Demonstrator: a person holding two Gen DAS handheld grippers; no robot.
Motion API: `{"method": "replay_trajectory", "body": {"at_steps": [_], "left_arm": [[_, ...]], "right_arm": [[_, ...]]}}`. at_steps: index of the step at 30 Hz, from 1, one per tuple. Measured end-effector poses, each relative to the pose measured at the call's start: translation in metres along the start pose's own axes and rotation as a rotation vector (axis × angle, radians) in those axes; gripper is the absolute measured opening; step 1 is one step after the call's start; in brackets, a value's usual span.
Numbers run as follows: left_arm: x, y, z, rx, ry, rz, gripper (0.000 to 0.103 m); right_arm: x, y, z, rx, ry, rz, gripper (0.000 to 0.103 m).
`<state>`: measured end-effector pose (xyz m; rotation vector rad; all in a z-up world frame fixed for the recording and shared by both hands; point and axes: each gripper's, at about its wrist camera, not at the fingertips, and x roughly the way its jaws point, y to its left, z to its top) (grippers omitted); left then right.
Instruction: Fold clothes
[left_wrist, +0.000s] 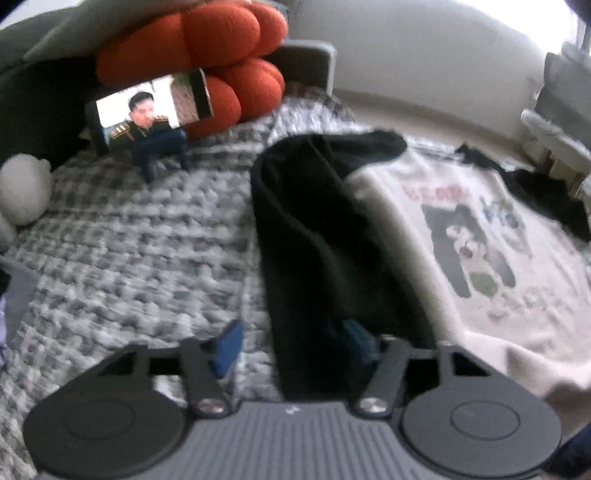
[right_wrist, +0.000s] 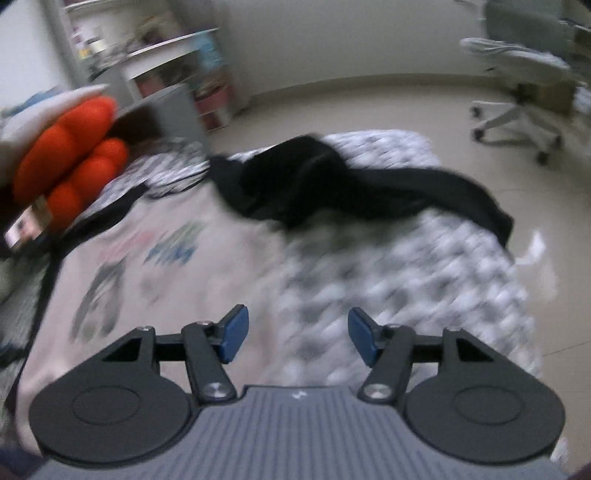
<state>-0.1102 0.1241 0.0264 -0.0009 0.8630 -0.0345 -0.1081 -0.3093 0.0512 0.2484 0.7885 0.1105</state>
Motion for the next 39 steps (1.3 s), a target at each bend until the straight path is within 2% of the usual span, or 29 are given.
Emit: {"method": "replay_trajectory", "body": {"at_steps": [2, 3, 4, 5, 8, 13, 15, 19, 20, 21, 23, 25, 26, 28, 31, 36, 39], "left_arm": [[0.004, -0.005, 0.001, 0.018, 0.006, 0.008, 0.021], [0.003, -0.004, 0.002, 0.024, 0.007, 0.006, 0.016], [0.001, -0.004, 0.004, 0.030, 0.008, 0.003, 0.007], [0.000, -0.003, 0.005, 0.036, 0.009, 0.001, 0.005], [-0.012, 0.007, 0.014, 0.043, -0.018, 0.032, 0.005], [-0.031, 0.048, 0.042, 0.044, -0.083, 0.174, 0.005], [-0.033, 0.061, 0.056, 0.069, -0.105, 0.251, 0.005], [-0.020, 0.084, 0.085, 0.191, -0.167, 0.503, 0.005], [-0.012, 0.093, 0.092, 0.189, -0.166, 0.544, 0.005], [-0.005, 0.100, 0.094, 0.182, -0.148, 0.552, 0.006], [0.009, 0.109, 0.093, 0.164, -0.088, 0.525, 0.010], [0.011, 0.108, 0.082, 0.154, -0.077, 0.490, 0.014], [0.011, 0.107, 0.075, 0.142, -0.076, 0.469, 0.027], [0.009, 0.107, 0.064, 0.105, -0.069, 0.446, 0.040], [0.003, 0.109, 0.050, 0.036, -0.061, 0.414, 0.041], [-0.014, 0.096, 0.024, -0.060, -0.047, 0.231, 0.047], [-0.028, 0.078, 0.005, -0.092, -0.028, 0.049, 0.049]], "right_arm": [[-0.009, 0.011, -0.010, -0.044, 0.002, 0.045, 0.064], [-0.012, 0.018, -0.013, -0.065, 0.003, 0.061, 0.064], [-0.012, 0.023, -0.017, -0.093, 0.008, 0.054, 0.064], [-0.011, 0.028, -0.021, -0.122, 0.013, 0.046, 0.064], [-0.005, 0.034, -0.031, -0.160, 0.030, 0.023, 0.064], [-0.002, 0.033, -0.045, -0.129, 0.043, 0.039, 0.064], [-0.001, 0.032, -0.050, -0.117, 0.048, 0.045, 0.064], [-0.001, 0.038, -0.053, -0.135, 0.043, 0.040, 0.065], [-0.001, 0.039, -0.053, -0.135, 0.043, 0.040, 0.065], [-0.001, 0.039, -0.052, -0.132, 0.044, 0.038, 0.065], [0.000, 0.040, -0.052, -0.124, 0.043, 0.036, 0.065], [0.000, 0.040, -0.053, -0.114, 0.042, 0.035, 0.064], [-0.001, 0.039, -0.053, -0.112, 0.042, 0.035, 0.064], [-0.002, 0.037, -0.053, -0.107, 0.045, 0.042, 0.063], [-0.006, 0.034, -0.053, -0.111, 0.049, 0.044, 0.063], [-0.015, 0.033, -0.056, -0.128, 0.050, 0.098, 0.063], [-0.019, 0.038, -0.062, -0.171, 0.064, 0.136, 0.063]]}}
